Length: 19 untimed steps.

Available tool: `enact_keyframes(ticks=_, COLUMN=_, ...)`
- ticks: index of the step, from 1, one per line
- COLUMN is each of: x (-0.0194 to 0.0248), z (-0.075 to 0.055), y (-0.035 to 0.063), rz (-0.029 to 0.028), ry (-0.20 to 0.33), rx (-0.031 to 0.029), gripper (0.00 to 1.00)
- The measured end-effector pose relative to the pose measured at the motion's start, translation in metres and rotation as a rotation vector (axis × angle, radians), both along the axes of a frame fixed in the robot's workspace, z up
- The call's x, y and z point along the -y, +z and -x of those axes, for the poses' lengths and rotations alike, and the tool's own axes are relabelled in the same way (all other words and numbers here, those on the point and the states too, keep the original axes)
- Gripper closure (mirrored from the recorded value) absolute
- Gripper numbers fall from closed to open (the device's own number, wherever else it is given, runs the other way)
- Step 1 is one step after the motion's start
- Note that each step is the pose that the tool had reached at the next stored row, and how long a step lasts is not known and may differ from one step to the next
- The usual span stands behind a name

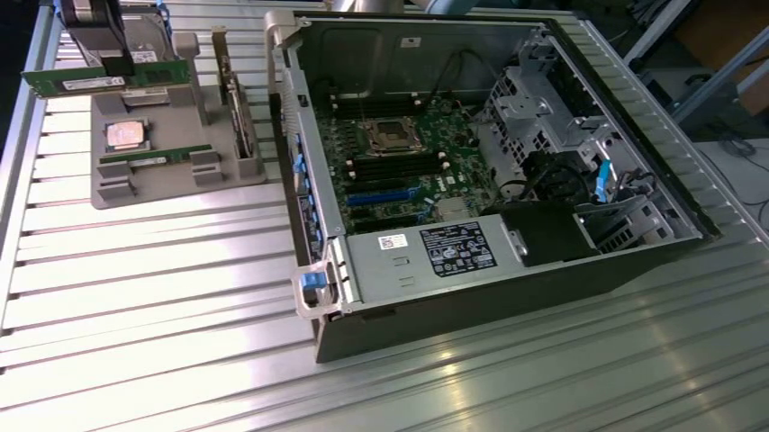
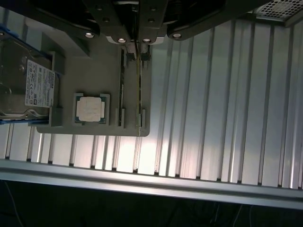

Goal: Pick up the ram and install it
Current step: 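Pick up the ram and move it above insertion slot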

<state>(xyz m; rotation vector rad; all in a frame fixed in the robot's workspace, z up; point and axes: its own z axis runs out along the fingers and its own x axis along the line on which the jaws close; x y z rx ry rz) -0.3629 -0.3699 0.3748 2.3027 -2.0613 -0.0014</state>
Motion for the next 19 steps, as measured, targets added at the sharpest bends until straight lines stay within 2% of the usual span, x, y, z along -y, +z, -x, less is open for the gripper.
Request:
enact_keyframes(ticks=4, x=0.0000, z=0.000, y=0.0023, rz=-0.0001, ry=0.000, rx=0.0002, gripper=0.88)
enact_keyframes(ticks=8, x=0.0000, z=0.000, y=0.0096, rz=-0.0001, ry=0.001, rx=0.0000, gripper=0.88)
enact_keyframes(ticks=12, x=0.0000, z=0.000, y=0.0193, rz=-0.0001, ry=0.001, rx=0.0001, gripper=0.88)
enact_keyframes(ticks=17, x=0.0000, z=0.000, y=0.0378, rz=-0.0010, ry=0.002, rx=0.0000, gripper=0.88)
enact_keyframes(ticks=19, x=0.0000, z=0.000, y=0.0395, rz=-0.0012, ry=0.002, rx=0.0001, gripper=0.88)
